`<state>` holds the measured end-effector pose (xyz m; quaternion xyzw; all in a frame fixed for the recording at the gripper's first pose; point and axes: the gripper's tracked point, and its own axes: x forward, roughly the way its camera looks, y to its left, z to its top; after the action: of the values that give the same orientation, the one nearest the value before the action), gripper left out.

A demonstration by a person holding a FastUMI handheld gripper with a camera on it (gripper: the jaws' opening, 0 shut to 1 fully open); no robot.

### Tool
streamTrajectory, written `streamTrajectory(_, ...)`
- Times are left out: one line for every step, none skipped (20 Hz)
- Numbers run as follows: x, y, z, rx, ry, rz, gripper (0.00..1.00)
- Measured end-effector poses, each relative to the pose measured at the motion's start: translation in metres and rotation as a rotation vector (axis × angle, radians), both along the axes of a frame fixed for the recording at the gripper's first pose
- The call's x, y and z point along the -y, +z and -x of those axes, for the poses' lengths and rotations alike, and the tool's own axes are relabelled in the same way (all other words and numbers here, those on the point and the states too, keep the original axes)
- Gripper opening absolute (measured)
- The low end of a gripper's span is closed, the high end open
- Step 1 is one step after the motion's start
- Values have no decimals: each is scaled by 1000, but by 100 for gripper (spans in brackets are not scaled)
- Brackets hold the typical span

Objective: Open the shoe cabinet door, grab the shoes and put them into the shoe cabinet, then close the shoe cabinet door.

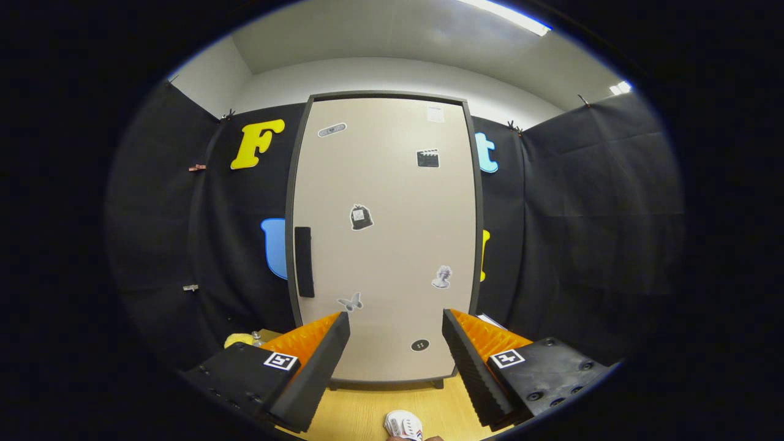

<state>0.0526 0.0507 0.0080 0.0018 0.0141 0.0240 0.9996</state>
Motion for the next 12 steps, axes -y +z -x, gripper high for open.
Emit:
streamTrajectory(-5, 4, -7, 9, 5, -4, 98)
streamTrajectory(-11, 8, -14, 16, 11, -10, 98)
streamTrajectory(-19, 13, -21, 26, 20, -17, 98)
streamTrajectory(-28, 20, -31, 36, 32, -20, 98)
streamTrajectory(-35, 24, -38, 44, 44, -19, 98)
streamTrajectory(-44, 29, -46, 51, 55, -19, 98)
streamTrajectory(-51, 33, -55, 50, 66, -24, 98)
streamTrajectory(-61, 36, -62, 51, 80, -33, 98)
streamTrajectory(-70, 39, -69, 56, 90, -40, 98)
streamTrajectory(-79, 41, -76, 59, 101, -43, 98)
streamTrajectory(-86, 41, -83, 62, 109, -40, 97)
streamTrajectory(-94, 41, -90, 64, 119, -35, 98)
